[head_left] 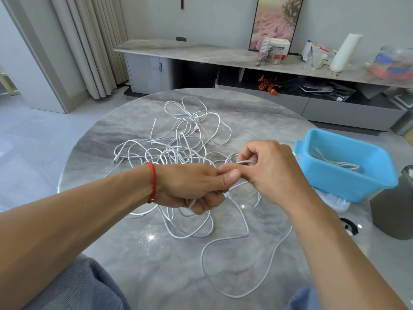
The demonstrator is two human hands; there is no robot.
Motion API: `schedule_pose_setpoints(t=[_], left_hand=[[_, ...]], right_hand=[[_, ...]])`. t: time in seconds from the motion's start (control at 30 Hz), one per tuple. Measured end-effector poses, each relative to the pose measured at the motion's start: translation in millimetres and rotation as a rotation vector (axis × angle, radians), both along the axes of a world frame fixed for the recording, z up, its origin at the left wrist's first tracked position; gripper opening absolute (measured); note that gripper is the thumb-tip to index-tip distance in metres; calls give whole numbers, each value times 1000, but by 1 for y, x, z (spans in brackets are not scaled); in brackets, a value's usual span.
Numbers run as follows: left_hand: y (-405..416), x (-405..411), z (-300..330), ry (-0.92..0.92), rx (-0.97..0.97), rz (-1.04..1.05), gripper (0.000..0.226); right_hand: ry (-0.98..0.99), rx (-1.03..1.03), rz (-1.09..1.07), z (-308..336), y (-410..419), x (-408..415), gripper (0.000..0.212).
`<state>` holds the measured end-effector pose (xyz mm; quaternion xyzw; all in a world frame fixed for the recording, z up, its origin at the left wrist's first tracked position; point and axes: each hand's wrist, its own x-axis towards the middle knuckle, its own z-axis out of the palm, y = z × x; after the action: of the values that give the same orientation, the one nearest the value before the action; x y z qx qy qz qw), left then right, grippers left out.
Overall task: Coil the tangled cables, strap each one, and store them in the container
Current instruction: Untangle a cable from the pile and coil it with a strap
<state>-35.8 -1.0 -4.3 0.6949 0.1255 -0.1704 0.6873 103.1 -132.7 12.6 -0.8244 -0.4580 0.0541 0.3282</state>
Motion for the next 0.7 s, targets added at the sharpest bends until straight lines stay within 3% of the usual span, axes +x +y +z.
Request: schedule_pose_setpoints(t=[0.2, 0.33, 0.5, 0.57, 0.7], left_hand=[[-1, 3, -1, -80, 457, 191, 55], [6, 6, -5, -115, 739, 285, 57], [5, 8, -9, -173, 866, 352, 55], [6, 9, -11, -198, 832, 391, 55], [7, 11, -11, -220, 739, 420, 58]], right_hand=[[126, 24, 162, 1, -10, 18, 13], [-21, -34, 77, 0, -15, 29, 10], [-109, 45, 15, 0, -13, 28, 12], [7, 117, 3, -2, -9, 24, 15], [457, 338, -31, -2, -2, 14, 15]])
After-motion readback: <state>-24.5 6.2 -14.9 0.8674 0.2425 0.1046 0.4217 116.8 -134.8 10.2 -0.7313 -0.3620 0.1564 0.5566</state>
